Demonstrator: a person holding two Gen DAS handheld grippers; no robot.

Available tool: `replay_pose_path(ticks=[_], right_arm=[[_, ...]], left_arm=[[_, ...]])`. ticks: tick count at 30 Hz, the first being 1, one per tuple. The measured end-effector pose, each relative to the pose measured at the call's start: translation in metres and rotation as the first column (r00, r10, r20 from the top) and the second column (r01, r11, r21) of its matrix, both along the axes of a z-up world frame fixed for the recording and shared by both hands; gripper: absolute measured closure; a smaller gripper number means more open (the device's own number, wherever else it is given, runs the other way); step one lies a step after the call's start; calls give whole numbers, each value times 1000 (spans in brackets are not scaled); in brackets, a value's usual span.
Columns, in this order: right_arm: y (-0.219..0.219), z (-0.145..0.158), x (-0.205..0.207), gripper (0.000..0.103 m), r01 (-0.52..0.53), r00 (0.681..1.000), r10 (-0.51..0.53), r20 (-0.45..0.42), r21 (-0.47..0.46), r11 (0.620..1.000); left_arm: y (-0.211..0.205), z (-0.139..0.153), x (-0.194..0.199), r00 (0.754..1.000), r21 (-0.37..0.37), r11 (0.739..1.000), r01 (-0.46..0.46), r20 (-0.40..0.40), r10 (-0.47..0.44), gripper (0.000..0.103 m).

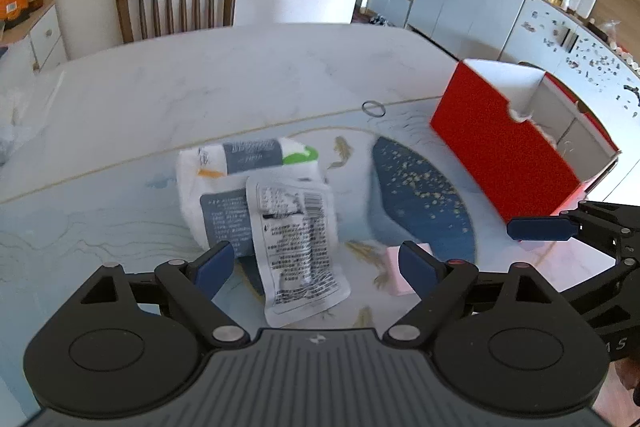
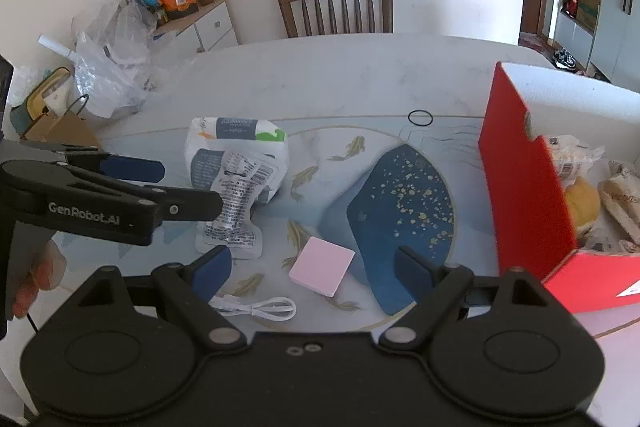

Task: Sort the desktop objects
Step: 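Grasp the printed sachet with the left tool while the right tool grasps the pink sticky-note pad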

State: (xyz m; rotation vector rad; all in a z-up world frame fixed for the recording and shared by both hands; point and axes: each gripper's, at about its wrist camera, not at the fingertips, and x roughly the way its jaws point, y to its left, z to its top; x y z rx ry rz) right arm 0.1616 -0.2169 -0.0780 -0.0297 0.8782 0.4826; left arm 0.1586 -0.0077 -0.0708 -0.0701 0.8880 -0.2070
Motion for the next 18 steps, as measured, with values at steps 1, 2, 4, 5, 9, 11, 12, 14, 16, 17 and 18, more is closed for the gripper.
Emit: replay_pose_path(ticks=[1,2,4,5,9,11,12,14,16,17,18], right_arm=[[1,-3,1,15,2,1000,-2,-2,-4,1000],[3,-7,3,15,4,1000,-4,-5,-9,1000],[7,-14,5,15,7,1000,-7,-7,-25,1000],[8,-17,6,15,7,1000,-7,-8,-31,999],[11,-29,10,18,13,1000,-14,-19,-51,999],[12,-33,12,18,19,1000,-20,-21,-54,998],[13,-35,14,18,20,1000,-21,-23,-56,998],[14,-39,16,19,21,999,-22,-25,-61,998],[16,-42,18,21,16,999,-18,-27,-65,998],[17,-43,19,21,15,999,-17,-28,-68,998],[18,-45,20,22,13,999,-15,-29,-68,998]], left_arm=[[1,-3,1,1000,-1,1000,-5,-1,5,14],[1,-7,2,1000,2,1000,-11,1,11,14],[1,-12,4,1000,7,1000,-24,-5,24,14],[2,-15,5,1000,4,1000,-27,-9,27,14],[2,-26,10,999,-11,1000,-28,-19,27,14],[2,-29,12,999,-8,999,-32,-20,32,14],[2,-31,13,999,-11,999,-35,-21,35,14],[2,-34,15,999,-15,999,-44,-27,44,14],[1,-37,17,998,-13,999,-49,-31,48,14],[0,-37,17,998,-7,999,-48,-28,47,14],[-1,-38,18,999,0,999,-44,-27,44,14]])
